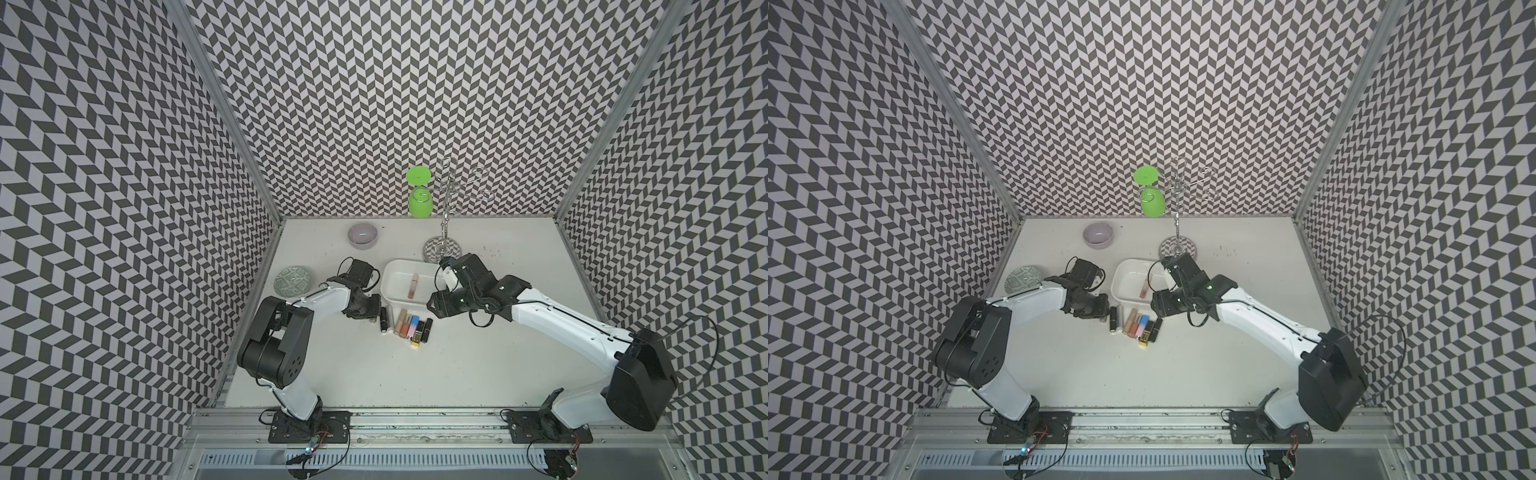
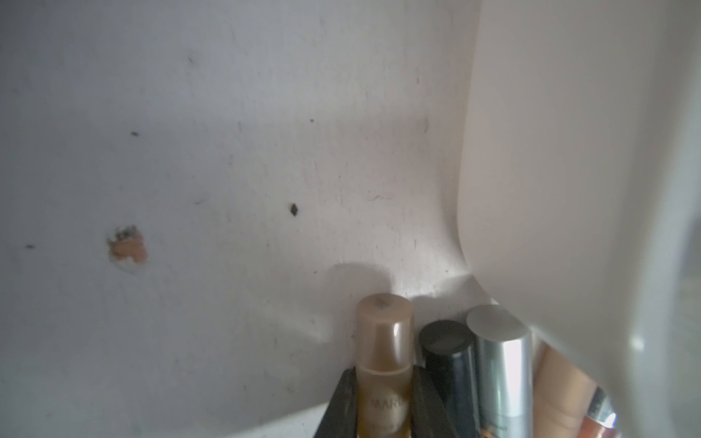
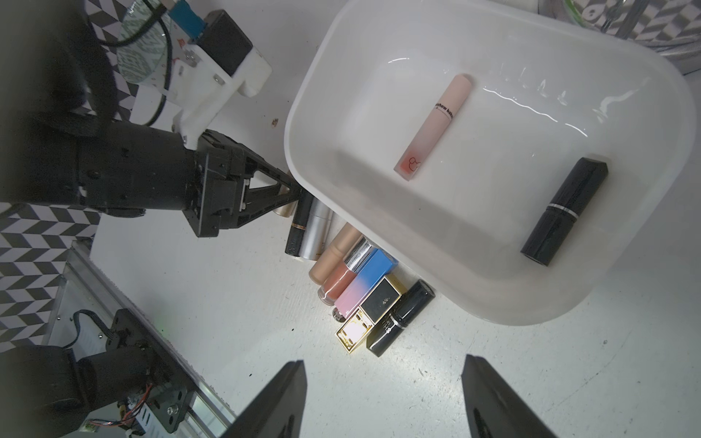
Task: Put the lipstick into the storage box
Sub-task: Pick up the lipstick at the center of the board.
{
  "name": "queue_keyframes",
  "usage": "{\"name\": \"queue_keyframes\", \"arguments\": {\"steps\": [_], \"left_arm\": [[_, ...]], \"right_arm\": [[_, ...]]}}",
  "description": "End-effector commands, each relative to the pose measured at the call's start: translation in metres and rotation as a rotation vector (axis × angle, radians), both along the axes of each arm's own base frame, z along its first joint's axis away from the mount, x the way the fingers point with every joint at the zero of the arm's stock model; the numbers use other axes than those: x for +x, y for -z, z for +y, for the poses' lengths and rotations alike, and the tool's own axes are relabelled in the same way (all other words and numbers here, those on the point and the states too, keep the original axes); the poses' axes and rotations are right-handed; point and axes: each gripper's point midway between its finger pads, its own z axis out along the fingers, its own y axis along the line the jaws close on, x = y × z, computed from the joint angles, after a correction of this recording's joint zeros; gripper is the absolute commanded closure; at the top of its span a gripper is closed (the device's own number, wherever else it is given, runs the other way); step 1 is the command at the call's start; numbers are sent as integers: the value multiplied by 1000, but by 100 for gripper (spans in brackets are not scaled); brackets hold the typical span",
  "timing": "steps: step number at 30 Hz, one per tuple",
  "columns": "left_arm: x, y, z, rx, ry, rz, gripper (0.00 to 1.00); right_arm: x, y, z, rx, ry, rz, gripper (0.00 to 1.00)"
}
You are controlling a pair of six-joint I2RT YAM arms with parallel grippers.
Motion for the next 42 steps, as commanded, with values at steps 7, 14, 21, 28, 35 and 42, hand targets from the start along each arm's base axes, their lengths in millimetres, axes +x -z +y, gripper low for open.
{"name": "queue_keyframes", "arguments": {"steps": [7,14,21,28,35,42], "left_arm": [[-11,-12,18,-32,-32,30,84],[2,-72,22,-206,-83,-96,84],[19,-169,-17,-534,-7,-314,82],[0,-267,-76,-889,295,-496,79],[-45,-320,-122,-1041,593,-563,80],[-64,-350,-131,-1111,696,-586,81]], "right_arm": [[6,-19,8,63,-28,-47,30],[6,-51,30,197,-101,-58,30],[13,-117,37,423,-156,-96,30],[17,-198,11,640,-160,-221,30],[6,-241,9,732,-229,-233,29],[-1,-250,9,764,-247,-221,30]]}}
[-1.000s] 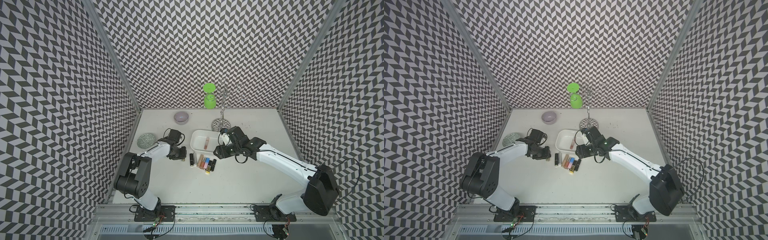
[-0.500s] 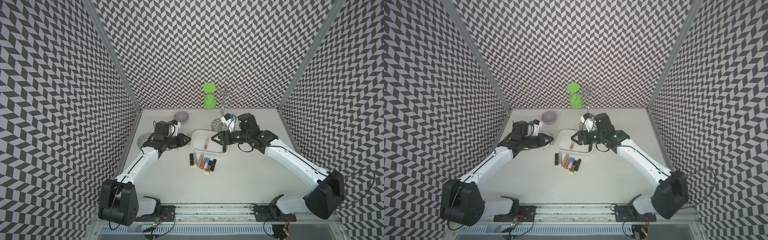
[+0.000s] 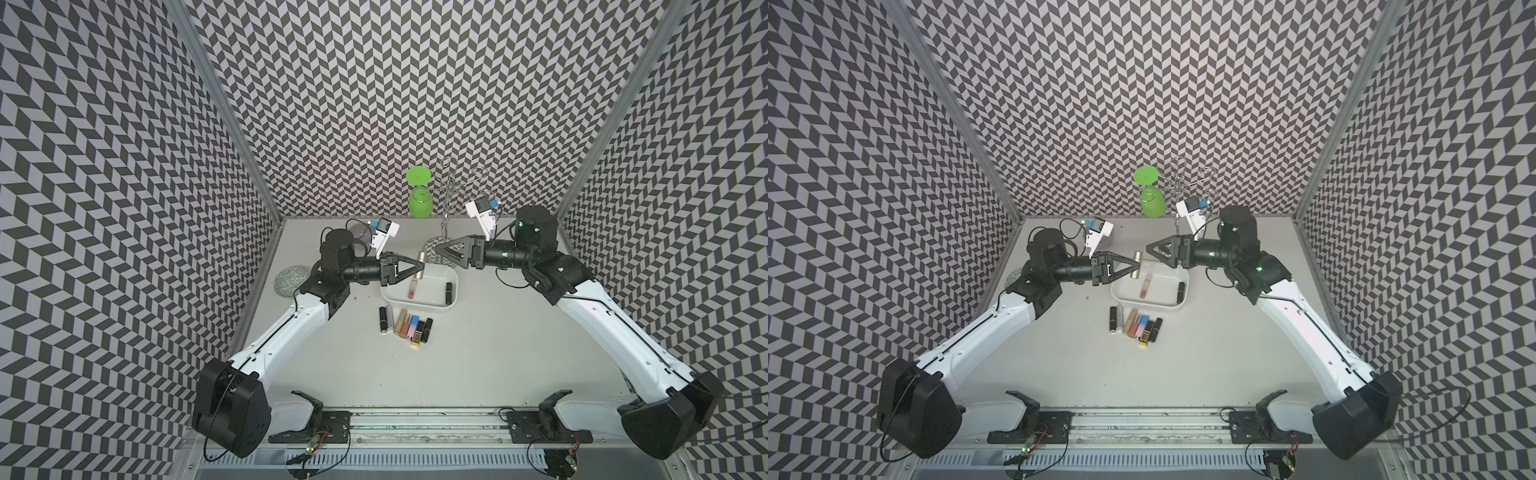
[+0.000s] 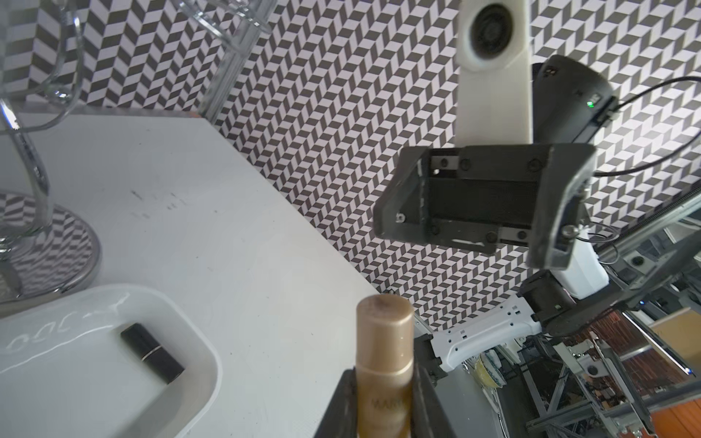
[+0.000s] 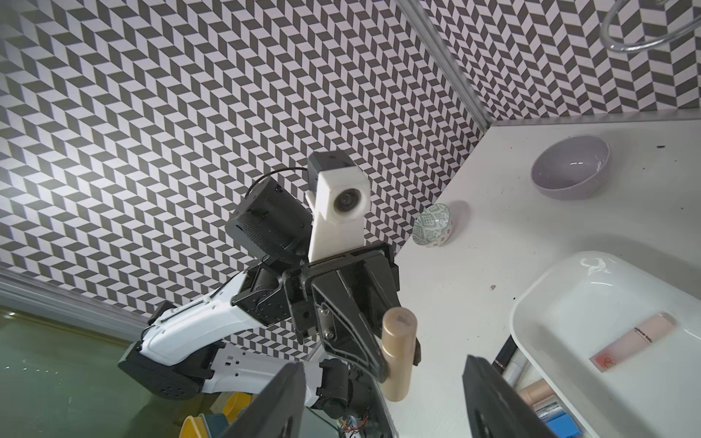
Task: Put the lipstick into the storage box
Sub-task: Pick up the lipstick at the center of the board.
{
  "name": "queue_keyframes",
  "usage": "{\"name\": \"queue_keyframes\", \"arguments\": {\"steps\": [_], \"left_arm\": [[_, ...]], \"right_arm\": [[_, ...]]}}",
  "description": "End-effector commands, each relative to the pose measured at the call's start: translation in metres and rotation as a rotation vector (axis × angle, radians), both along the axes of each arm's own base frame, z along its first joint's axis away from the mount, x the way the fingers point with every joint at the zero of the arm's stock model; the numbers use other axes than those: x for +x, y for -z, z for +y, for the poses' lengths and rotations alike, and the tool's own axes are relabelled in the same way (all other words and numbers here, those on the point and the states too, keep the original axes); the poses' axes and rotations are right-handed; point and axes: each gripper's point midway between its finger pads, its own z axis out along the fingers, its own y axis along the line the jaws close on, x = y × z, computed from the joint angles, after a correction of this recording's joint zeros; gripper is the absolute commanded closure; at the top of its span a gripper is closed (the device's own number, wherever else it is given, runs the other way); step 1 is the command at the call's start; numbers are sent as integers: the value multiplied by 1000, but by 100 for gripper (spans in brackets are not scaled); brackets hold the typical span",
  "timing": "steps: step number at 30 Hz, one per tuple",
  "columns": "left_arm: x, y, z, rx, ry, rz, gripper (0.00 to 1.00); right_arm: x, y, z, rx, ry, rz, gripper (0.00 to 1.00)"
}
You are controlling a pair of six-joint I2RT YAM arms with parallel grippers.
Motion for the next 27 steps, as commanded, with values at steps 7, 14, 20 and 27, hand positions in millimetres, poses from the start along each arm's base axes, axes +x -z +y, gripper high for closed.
{"name": "queue_keyframes", "arguments": {"steps": [7,14,20,27], "left_arm": [[-17,-38,-10,-68,90,-93,81],[-17,-43,-17,-76,106,-101,81],[-18,-43,-18,-75,107,-97,81],[-20,-42,-20,-74,112,-93,81]], "right_arm": [[-22,-31,4,110,-94,-51,31],[-33,-29,14,121,-143,-46,32],[-37,-26,22,119,-162,-41,36],[-35,-24,25,125,-155,-41,55]]}}
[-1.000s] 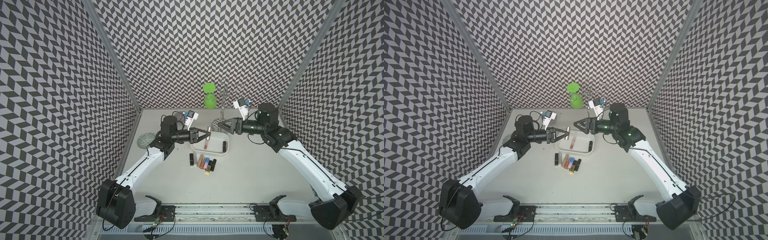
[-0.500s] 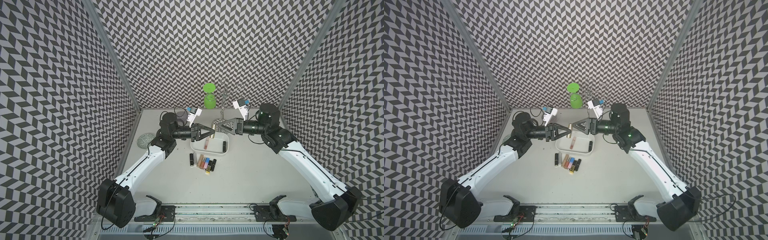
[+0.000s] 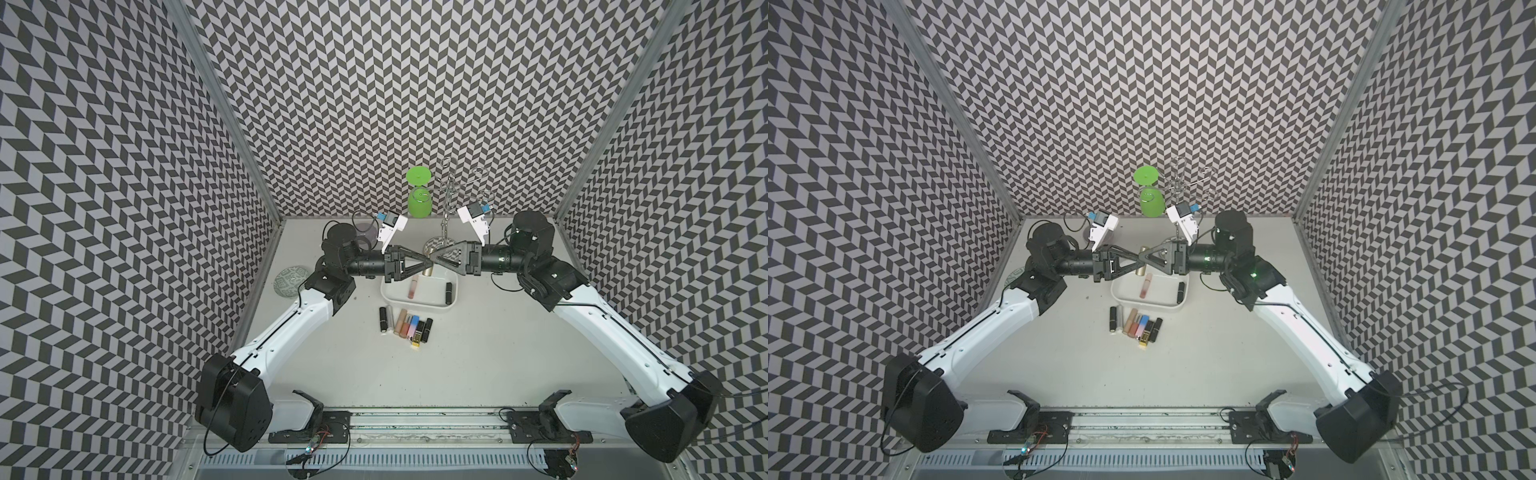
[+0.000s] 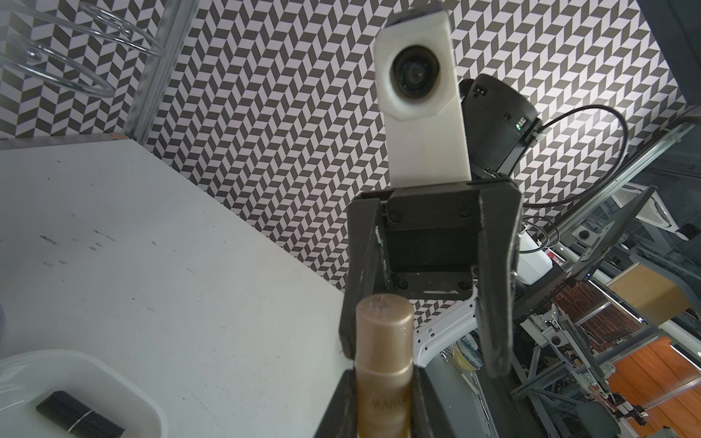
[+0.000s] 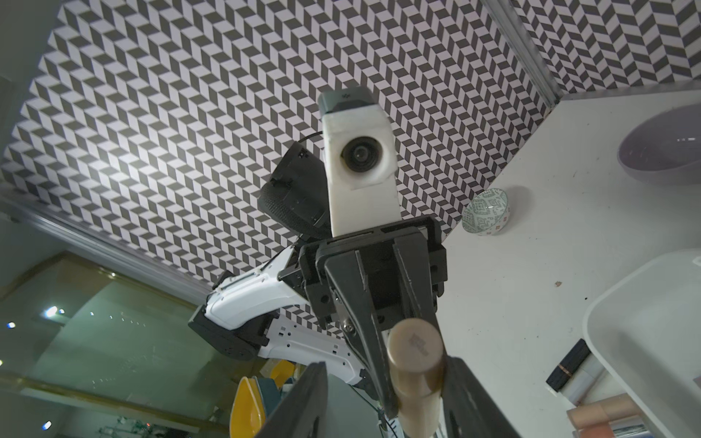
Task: Put the lipstick into the storage box
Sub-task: Pick up the lipstick at the center of the board.
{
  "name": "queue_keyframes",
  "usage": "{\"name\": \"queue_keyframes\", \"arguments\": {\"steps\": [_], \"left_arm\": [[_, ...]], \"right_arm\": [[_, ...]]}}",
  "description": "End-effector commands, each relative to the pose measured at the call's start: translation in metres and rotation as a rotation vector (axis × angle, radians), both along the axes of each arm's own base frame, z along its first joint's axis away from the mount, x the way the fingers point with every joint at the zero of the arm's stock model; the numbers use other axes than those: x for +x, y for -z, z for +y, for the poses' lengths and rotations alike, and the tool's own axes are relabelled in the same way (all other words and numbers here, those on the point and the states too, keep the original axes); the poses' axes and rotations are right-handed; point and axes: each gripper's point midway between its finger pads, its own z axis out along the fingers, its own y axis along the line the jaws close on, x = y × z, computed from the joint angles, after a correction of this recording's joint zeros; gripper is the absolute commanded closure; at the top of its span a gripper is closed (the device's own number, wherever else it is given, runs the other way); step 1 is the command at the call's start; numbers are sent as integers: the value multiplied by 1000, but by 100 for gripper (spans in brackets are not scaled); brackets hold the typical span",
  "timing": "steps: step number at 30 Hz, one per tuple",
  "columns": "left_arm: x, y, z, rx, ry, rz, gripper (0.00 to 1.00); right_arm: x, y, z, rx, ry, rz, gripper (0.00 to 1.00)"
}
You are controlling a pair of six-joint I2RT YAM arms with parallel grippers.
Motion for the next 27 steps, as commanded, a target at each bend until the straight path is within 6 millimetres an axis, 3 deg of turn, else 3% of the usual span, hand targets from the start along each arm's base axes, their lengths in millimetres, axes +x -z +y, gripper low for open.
{"name": "queue_keyframes", "arguments": {"steps": [1,12,21,27], "left_arm": [[-4,-14,-2,-21,14,-42,81],[-6,-12,-5,-15,32,-40,81],[-4,-7,-5,-1,19,-34,79],[6,-5,-4,22,-27,-32,36]], "right_arm": [[-4,-15,5,46,-16,-62,59],[1,-15,16,53,-21,-52,60],[2,-7,20,35,-15,-42,79],[6,-9,19,28,10,-51,82]]}}
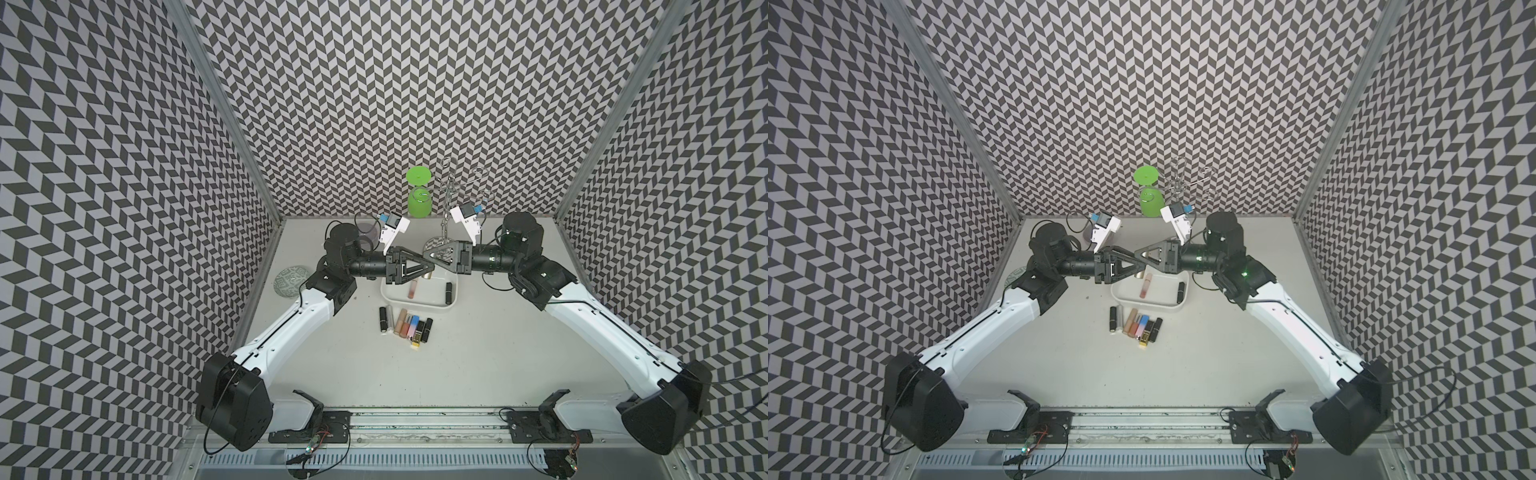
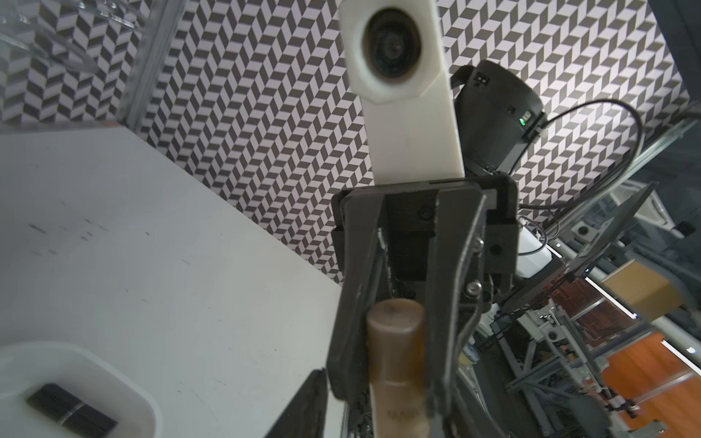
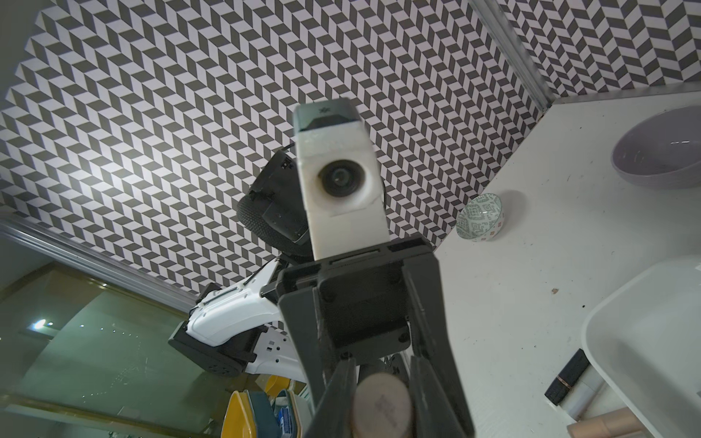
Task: Put the lipstick into the storage box
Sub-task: Pick up the lipstick at the center of the board, then place the lipstick in the storage box.
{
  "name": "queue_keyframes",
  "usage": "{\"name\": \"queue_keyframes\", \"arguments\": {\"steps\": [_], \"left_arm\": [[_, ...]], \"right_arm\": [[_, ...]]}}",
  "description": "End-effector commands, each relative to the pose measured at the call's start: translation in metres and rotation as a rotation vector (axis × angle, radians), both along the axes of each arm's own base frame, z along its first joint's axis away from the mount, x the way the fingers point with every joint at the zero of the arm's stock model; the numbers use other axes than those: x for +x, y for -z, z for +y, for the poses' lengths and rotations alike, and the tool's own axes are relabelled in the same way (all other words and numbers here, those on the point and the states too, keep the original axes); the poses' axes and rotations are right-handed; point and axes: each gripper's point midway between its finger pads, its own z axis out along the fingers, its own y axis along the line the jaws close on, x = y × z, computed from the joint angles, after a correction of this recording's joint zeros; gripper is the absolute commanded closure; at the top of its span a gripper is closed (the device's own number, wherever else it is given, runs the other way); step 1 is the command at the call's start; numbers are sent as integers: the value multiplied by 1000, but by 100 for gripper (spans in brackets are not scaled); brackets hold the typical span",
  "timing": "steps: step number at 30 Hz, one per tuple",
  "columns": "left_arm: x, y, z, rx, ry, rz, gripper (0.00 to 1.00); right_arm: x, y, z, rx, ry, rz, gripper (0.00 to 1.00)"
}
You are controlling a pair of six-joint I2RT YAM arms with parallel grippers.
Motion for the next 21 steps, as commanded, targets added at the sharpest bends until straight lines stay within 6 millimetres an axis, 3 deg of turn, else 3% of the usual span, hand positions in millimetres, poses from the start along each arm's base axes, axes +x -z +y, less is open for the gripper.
{"name": "queue_keyframes", "arguments": {"steps": [1,2,4,10,13,15,18,21], "left_arm": [[9,-12,0,5,-47,-46,25],[11,-12,2,11,-59,-47,2],[14,-12,6,16,-82,-45,1],[27,-11,26,43,-210,-37,1],[59,20,56,192,-459,36,1],[77,47,89,319,-654,97,1],[83,76,127,456,-834,159,1],[79,103,141,536,-883,201,1]], "right_arm": [[-1,-15,3,21,-2,-56,82],[0,-16,3,15,7,-58,82],[7,-12,0,-11,40,-55,82],[44,24,-12,-190,176,0,83],[63,51,-14,-304,228,36,83],[76,74,-17,-379,265,68,83],[92,109,-19,-472,307,116,82],[104,143,-20,-549,330,167,82]]}}
